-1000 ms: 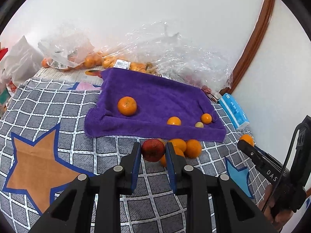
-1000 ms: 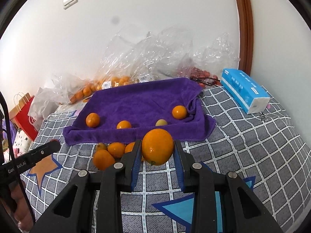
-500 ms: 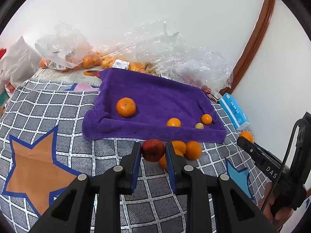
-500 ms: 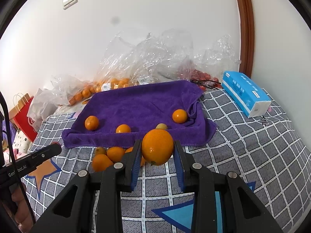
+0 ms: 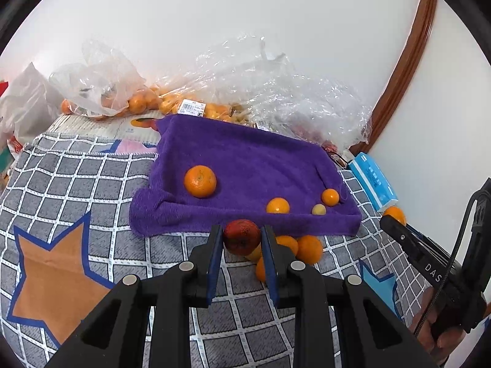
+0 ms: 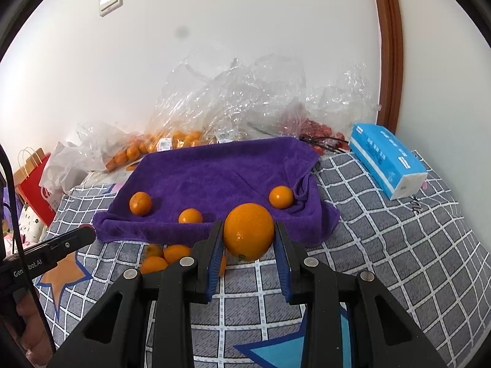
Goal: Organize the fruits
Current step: 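Lift the held orange and red apple toward the purple towel with both tools, then carry the orange and red apple over the towel and lower them with both tools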
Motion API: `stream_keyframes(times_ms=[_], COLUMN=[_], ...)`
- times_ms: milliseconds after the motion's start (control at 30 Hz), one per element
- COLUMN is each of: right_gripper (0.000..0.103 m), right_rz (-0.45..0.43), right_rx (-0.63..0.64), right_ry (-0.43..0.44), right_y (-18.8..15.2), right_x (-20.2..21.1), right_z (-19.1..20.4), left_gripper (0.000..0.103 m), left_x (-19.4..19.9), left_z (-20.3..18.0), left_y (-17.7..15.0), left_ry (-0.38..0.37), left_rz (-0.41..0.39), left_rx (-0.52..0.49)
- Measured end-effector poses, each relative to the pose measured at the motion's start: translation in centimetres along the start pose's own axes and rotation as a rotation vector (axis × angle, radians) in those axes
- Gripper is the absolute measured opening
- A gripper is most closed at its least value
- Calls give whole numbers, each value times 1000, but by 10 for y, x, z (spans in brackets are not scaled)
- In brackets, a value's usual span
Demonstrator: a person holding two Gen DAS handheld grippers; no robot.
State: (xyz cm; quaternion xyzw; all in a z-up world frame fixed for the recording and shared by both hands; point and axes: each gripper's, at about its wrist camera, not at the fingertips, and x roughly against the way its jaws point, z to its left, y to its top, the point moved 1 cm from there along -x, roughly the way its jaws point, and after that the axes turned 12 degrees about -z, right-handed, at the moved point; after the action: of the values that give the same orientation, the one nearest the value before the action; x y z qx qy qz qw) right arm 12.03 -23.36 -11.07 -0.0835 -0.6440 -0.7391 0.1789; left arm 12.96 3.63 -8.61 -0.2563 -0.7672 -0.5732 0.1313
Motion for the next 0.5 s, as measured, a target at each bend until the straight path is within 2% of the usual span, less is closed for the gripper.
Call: stream_keyframes(times_ms=[500], right_gripper=[32], right_rz=[-11], right_rx=[1], right_ry=[17], right_y=[7], right_x=[-19], right_z=[-3], left_gripper=[23], left_x=[-19], left_z=[-6], left_y=[7], left_ry=[7], left_rz=[6], left_rx=[-21])
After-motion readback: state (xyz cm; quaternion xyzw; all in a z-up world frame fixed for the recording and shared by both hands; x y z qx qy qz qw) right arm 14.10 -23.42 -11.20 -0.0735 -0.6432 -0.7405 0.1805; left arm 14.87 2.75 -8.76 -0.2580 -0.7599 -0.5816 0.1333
